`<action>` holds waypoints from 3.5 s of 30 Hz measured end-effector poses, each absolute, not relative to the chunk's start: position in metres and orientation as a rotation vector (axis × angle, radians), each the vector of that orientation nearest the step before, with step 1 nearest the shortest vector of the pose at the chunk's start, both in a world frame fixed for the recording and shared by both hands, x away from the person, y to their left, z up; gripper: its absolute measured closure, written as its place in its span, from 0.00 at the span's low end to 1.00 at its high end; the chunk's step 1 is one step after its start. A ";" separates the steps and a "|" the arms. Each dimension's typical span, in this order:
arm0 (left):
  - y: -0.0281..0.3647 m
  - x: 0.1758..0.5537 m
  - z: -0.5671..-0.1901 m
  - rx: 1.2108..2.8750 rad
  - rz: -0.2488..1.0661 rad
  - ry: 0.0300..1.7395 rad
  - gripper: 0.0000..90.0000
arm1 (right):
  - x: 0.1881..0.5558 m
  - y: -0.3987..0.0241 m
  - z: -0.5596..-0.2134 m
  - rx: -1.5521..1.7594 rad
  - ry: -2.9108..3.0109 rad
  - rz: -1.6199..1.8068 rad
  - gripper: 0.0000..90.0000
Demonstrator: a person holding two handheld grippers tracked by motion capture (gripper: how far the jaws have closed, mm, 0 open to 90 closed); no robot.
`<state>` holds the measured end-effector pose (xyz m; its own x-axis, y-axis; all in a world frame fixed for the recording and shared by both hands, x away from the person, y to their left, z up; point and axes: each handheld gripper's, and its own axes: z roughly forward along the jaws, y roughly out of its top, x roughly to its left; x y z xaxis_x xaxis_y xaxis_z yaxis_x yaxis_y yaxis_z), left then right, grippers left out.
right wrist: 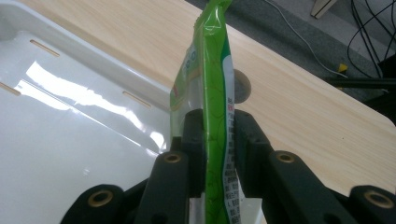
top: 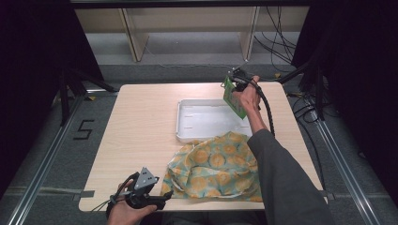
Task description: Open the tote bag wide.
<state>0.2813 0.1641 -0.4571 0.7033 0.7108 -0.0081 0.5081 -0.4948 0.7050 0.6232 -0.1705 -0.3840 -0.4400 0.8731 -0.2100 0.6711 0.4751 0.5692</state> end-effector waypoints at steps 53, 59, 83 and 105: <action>0.160 0.279 -0.460 2.182 0.348 0.952 0.34 | 0.621 -0.175 -0.396 1.474 2.258 0.672 0.83; 0.159 0.279 -0.460 2.180 0.347 0.954 0.34 | 0.621 -0.176 -0.397 1.516 2.250 0.690 0.83; 0.159 0.279 -0.460 2.182 0.348 0.951 0.34 | 0.622 -0.178 -0.402 1.486 2.231 0.573 0.75; 0.160 0.279 -0.460 2.192 0.351 0.949 0.34 | 0.620 -0.184 -0.399 1.446 2.215 0.497 0.75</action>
